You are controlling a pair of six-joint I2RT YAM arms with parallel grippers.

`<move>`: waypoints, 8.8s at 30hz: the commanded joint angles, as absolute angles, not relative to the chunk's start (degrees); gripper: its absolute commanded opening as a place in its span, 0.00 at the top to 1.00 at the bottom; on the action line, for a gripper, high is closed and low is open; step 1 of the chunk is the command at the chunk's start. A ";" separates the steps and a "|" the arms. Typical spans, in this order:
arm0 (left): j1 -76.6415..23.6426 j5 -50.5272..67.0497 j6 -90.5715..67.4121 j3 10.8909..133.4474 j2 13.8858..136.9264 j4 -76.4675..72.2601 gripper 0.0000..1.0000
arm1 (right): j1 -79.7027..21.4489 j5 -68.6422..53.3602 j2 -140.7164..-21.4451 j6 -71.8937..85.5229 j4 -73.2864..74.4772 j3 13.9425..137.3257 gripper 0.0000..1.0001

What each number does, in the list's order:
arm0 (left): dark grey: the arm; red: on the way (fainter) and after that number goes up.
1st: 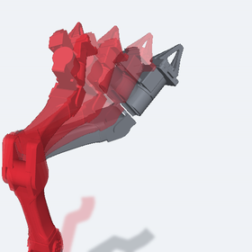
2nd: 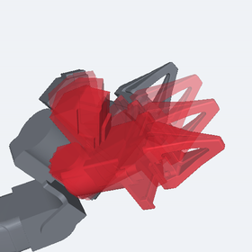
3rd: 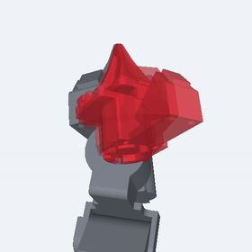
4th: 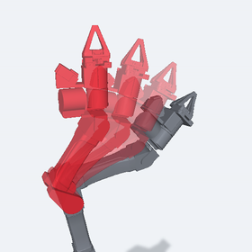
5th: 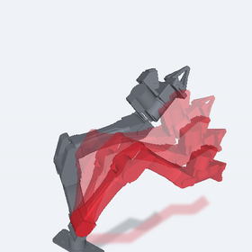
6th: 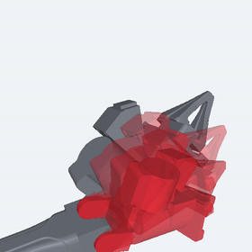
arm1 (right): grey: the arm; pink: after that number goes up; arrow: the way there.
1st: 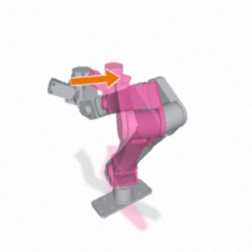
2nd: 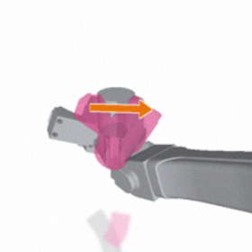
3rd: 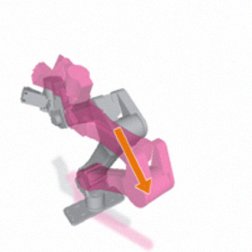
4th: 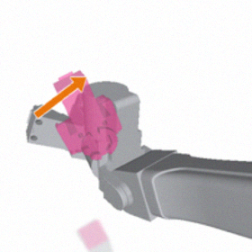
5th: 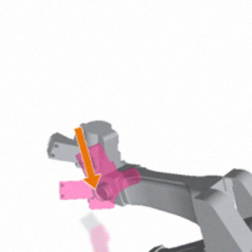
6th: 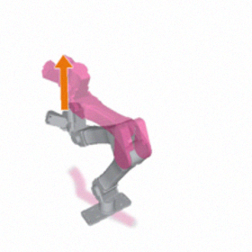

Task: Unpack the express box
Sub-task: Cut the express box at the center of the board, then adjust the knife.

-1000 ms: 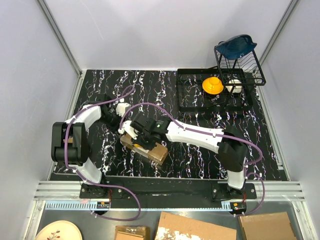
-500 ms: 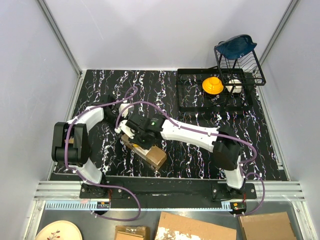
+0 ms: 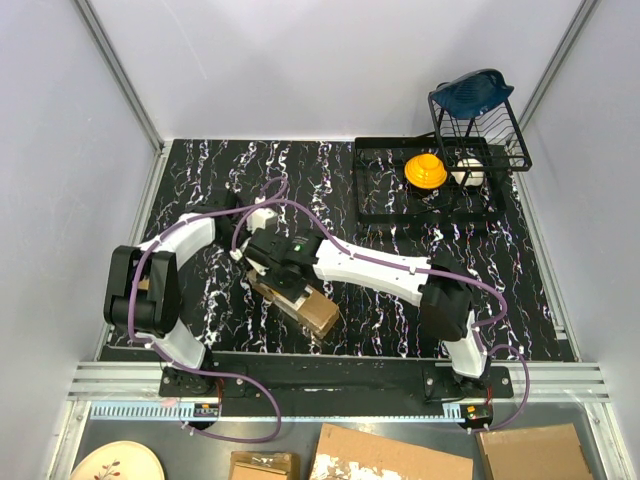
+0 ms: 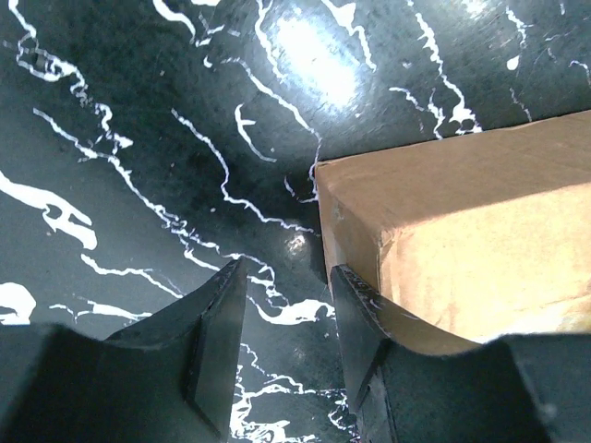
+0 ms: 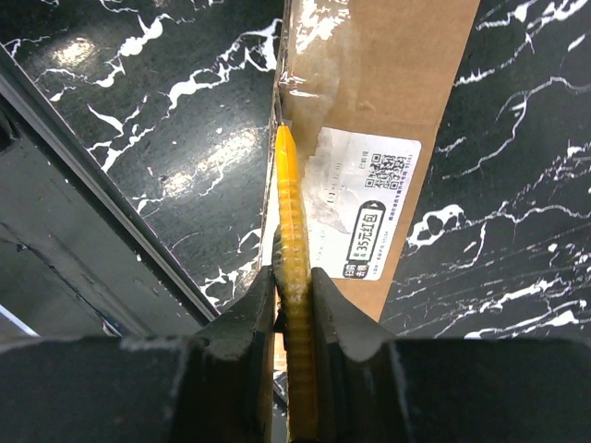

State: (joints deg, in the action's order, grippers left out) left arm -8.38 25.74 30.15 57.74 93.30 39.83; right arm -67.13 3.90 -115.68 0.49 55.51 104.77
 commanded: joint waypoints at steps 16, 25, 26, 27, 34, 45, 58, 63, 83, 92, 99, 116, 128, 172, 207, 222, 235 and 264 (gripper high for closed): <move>-16.70 31.55 31.99 59.06 95.01 53.00 0.54 | -66.45 21.80 -118.04 7.12 47.29 107.66 1.00; -18.01 33.57 33.48 59.41 96.68 53.88 0.55 | -66.71 22.24 -119.88 5.54 42.63 108.54 1.00; -18.19 33.57 33.57 59.59 96.68 54.14 0.55 | -66.71 22.24 -120.23 5.10 42.45 109.07 1.00; -18.37 33.57 33.66 59.68 96.85 54.31 0.55 | -66.62 22.24 -121.10 4.58 42.45 109.68 1.00; -19.16 34.28 34.63 59.77 96.94 55.37 0.55 | -66.62 21.97 -123.22 3.08 40.70 113.20 1.00; -20.04 35.07 35.77 60.64 97.21 57.66 0.55 | -65.83 22.85 -126.65 1.15 39.20 118.73 1.00; -20.04 34.72 35.51 60.29 95.71 57.92 0.56 | -64.78 24.00 -128.15 0.70 33.93 117.95 1.00; -20.04 34.72 35.25 60.38 95.63 57.83 0.56 | -63.98 22.33 -127.79 0.97 33.49 119.62 1.00; -20.04 34.63 35.77 60.29 95.89 58.36 0.57 | -63.02 32.34 -117.53 7.12 9.32 97.93 1.00; -19.52 34.37 34.72 61.17 94.22 59.94 0.57 | -62.93 32.62 -114.70 9.05 11.24 94.13 1.00; -10.65 30.24 36.29 67.22 89.92 64.94 0.55 | -62.93 25.85 -108.73 11.95 24.67 91.23 1.00; -12.13 34.89 29.09 78.66 90.18 62.75 0.52 | -62.93 19.06 -99.41 7.56 33.57 90.80 1.00; -12.30 39.56 31.02 69.09 80.96 66.53 0.41 | -51.24 22.85 -101.85 2.12 14.95 82.17 1.00; -31.20 66.09 49.48 89.56 76.46 79.97 0.40 | -61.79 -17.23 -74.36 -2.81 46.15 89.91 1.00; -29.09 76.11 30.85 84.46 74.09 62.14 1.00 | -55.46 -24.07 -58.97 3.07 16.09 70.05 0.50; -28.48 75.85 30.67 84.81 74.44 62.14 1.00 | -54.14 -30.49 -61.35 8.08 7.65 66.36 0.98; -26.37 36.58 21.27 71.73 70.14 54.40 0.01 | -50.89 5.05 -66.52 -4.04 21.03 66.45 1.00; -8.88 34.72 45.87 58.91 71.98 52.48 0.01 | -43.68 2.73 -82.61 10.89 5.00 58.09 1.00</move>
